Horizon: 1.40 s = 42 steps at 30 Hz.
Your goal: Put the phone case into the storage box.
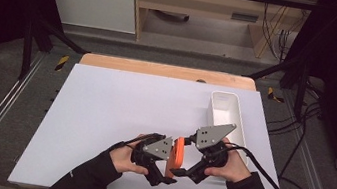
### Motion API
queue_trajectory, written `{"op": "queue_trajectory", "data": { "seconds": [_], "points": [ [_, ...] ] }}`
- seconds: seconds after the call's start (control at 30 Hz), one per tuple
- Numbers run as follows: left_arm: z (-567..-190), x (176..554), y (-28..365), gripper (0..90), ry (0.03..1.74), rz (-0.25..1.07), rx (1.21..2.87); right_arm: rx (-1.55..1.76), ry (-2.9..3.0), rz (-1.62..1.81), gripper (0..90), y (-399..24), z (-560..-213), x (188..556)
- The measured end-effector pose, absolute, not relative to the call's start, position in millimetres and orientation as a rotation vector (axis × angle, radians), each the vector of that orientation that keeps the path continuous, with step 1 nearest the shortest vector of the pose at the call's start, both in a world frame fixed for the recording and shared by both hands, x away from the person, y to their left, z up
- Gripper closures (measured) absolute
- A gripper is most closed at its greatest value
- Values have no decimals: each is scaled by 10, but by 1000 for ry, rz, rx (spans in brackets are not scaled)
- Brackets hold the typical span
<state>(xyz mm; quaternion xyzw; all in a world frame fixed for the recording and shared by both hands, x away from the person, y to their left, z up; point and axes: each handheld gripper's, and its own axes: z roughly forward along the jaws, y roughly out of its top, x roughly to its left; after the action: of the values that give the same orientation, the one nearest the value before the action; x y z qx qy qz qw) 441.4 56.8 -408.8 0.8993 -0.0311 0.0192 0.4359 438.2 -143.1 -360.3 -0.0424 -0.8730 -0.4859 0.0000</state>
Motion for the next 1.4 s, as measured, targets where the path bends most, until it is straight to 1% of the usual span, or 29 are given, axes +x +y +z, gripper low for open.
{"op": "queue_trajectory", "data": {
  "seconds": [0.13, 0.33, 0.47, 0.63, 1.03, 1.4],
  "points": [
    [-4087, 4416, 567, 137, -64, 41, 2241, -135, -2744, -1525, 162, -1429, -3606, 4380],
    [-4085, 4407, 578, 110, -55, 33, 2252, -140, -2746, -1533, 163, -1429, -3604, 4376],
    [-4069, 4392, 592, 75, -44, 34, 2243, -156, -2735, -1549, 162, -1444, -3582, 4376],
    [-4041, 4395, 657, 63, -13, 36, 2236, -173, -2745, -1552, 162, -1470, -3558, 4375],
    [-4043, 4443, 935, 48, 97, 62, 2235, -253, -2772, -1561, 161, -1576, -3457, 4391],
    [-4061, 4497, 1234, 34, 220, 126, 2219, -351, -2783, -1615, 161, -1693, -3346, 4405]
  ]
}}
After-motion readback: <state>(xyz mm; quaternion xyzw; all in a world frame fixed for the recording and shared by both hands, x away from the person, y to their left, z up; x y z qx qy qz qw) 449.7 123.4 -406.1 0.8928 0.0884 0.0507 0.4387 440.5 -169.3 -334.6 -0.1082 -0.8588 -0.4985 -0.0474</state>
